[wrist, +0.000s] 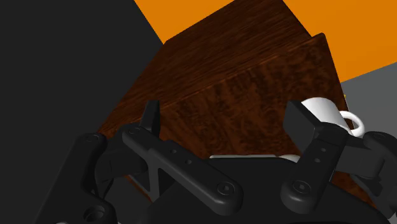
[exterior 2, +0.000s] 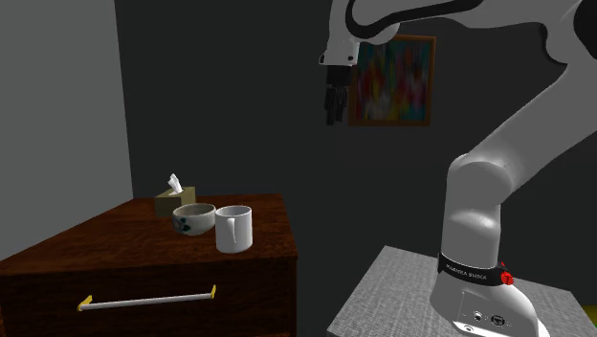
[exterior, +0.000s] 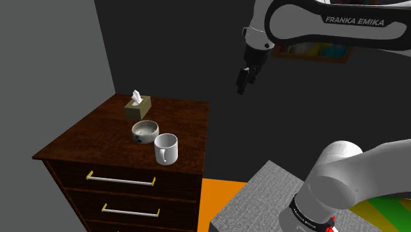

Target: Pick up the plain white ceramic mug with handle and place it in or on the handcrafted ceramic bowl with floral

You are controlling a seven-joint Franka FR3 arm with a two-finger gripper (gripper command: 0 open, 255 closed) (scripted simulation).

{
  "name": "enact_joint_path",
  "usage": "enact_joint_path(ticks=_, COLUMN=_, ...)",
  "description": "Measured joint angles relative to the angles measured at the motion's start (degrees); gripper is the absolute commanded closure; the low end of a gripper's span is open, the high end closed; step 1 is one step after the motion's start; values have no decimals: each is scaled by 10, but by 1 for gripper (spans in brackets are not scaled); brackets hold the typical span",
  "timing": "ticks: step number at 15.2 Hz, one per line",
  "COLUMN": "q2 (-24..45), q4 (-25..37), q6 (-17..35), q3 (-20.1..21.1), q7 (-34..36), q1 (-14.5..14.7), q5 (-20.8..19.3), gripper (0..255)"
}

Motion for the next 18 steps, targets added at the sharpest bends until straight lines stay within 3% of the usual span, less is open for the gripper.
enact_joint_path(ticks=8, q2=76, q4=-18, q6=77, q3=25, q7=39, q1=12, q5=26, gripper=0)
enact_joint_path(ticks=18, q2=256, q4=16, q6=201, q3=69, q7=102, q1=29, q5=53, gripper=0)
